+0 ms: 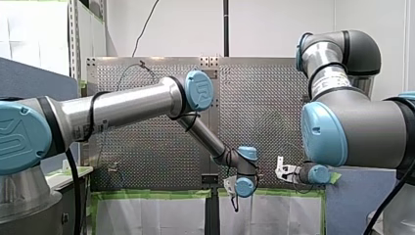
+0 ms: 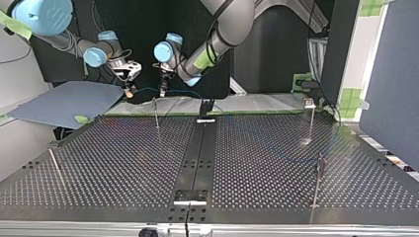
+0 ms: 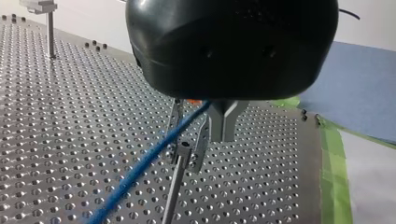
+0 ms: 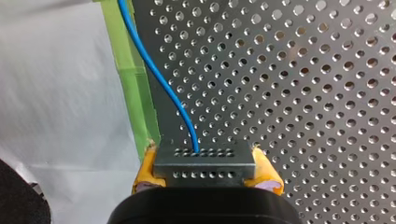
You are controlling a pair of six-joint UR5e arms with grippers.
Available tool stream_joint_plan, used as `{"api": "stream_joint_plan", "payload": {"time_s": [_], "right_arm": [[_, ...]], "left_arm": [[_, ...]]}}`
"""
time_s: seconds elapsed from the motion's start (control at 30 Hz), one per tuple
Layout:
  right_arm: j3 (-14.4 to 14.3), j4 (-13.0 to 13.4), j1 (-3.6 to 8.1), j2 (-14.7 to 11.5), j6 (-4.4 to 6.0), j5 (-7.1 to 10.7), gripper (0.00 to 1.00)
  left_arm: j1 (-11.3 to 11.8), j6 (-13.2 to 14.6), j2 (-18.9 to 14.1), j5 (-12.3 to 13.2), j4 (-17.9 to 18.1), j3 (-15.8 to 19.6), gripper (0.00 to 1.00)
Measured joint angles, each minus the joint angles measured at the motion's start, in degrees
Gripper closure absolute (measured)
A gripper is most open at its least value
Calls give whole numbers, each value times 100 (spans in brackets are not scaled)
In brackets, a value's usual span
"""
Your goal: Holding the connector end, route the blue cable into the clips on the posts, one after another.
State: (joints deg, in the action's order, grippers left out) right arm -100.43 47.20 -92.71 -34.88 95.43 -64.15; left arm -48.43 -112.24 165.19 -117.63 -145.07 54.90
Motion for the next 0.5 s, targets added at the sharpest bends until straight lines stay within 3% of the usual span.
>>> {"api": "stream_joint_plan", "payload": {"time_s": [0.2, 0.4, 0.5], "right_arm": [[72, 13, 67, 2, -15, 207, 100], [128, 15, 80, 2, -13, 241, 100], [197, -3, 99, 1, 36, 242, 100]], "left_arm": [[20, -29, 5, 26, 0, -65, 100], [70, -49, 6, 85, 4, -80, 100], [103, -51, 6, 121, 4, -84, 100]]}}
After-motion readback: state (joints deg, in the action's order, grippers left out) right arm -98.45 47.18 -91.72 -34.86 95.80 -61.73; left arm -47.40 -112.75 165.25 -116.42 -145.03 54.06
